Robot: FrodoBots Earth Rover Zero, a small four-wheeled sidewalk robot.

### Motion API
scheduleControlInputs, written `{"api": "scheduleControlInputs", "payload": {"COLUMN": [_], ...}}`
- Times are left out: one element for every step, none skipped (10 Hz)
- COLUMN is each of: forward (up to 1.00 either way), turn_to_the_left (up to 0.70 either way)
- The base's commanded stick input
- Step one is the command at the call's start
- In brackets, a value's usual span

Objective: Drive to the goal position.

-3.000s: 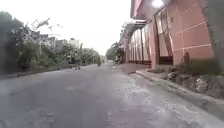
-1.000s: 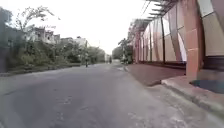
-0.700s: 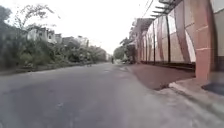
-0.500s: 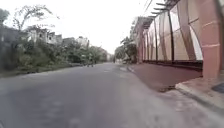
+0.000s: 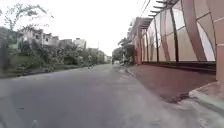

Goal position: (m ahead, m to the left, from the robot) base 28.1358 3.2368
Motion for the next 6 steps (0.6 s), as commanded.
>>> {"api": "scheduleControlInputs", "payload": {"forward": [1.00, 1.00, 1.00, 1.00, 1.00, 1.00], "turn_to_the_left": [-0.34, -0.34, 0.06, 0.06, -0.31, -0.34]}}
